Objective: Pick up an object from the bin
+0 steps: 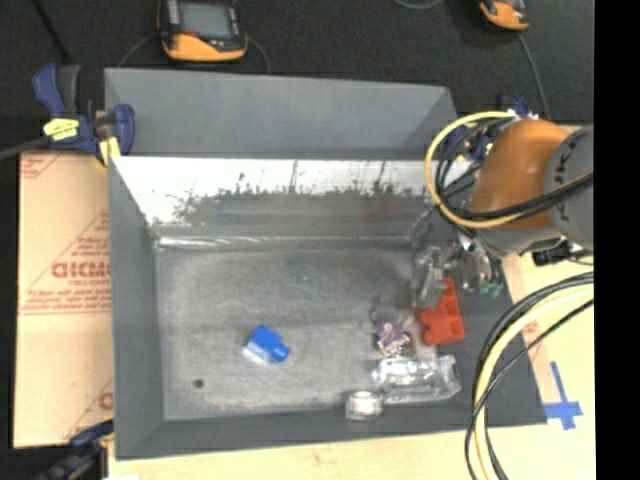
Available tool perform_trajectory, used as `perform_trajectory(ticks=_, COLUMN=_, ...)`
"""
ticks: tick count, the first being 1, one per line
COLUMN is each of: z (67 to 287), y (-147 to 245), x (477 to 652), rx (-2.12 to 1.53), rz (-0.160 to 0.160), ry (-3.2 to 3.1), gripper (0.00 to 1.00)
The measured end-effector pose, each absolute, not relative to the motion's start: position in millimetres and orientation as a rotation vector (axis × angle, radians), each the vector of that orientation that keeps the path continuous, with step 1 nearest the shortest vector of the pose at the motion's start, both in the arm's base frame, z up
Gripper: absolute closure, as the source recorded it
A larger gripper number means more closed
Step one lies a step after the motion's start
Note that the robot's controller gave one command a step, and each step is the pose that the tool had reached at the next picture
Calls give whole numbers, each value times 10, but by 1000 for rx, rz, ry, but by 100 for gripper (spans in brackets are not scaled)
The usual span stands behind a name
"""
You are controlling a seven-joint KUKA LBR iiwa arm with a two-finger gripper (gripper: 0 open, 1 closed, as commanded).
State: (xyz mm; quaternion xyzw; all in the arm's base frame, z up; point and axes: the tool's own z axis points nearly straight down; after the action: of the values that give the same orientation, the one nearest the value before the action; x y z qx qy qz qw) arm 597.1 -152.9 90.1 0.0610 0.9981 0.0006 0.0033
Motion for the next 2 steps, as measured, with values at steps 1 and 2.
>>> perform_trajectory(ticks=1, z=2062, y=-1561, x=5476, rx=180, rz=-7, ry=3125, gripper=100)
perform_trajectory(ticks=2, z=2012, y=-1555, x=5475, rx=175, rz=-5, ry=3132, gripper=0)
